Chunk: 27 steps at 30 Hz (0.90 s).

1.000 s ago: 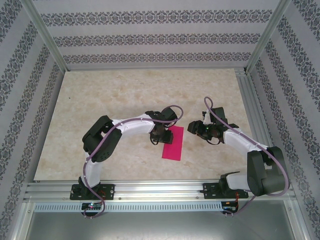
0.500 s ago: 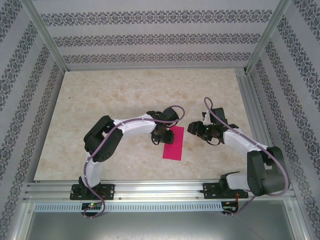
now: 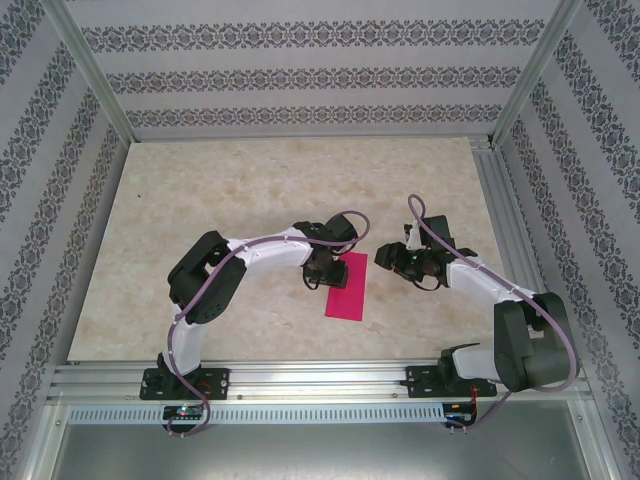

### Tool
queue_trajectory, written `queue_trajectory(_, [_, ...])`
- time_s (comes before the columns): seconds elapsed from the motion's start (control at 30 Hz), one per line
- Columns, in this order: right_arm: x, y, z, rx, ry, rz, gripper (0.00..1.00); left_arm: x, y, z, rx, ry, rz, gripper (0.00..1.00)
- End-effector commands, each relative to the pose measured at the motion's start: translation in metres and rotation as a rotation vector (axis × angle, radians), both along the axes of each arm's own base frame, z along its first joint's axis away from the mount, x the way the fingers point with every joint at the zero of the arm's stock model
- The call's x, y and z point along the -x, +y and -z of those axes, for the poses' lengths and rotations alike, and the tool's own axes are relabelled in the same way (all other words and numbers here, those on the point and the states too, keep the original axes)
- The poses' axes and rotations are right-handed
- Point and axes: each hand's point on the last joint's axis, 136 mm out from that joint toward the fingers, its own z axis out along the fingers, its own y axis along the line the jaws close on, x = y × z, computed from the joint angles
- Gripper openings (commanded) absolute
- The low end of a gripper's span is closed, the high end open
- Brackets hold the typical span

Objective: Fold a paper plane with a square sheet of paper (fold left side to right side)
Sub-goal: First fold in half a square sheet of paper at the center of the table.

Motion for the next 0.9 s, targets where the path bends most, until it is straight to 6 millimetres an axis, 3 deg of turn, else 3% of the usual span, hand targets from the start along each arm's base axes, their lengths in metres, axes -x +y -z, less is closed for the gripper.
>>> queue_trajectory(0.0, [-0.0008,0.0013,0.0013,-0.009,-0.01,-0.017,0.52,0.0036,-0.0004,0.0023,-0.036,0.001,0.025,0.43])
queue_trajectory(0.87, [0.0016,0.0036,0.0025,-0.018,-0.002,-0.026,0.52,0.0017,-0.0008,0.0047,-0.039,-0.002,0.004,0.44])
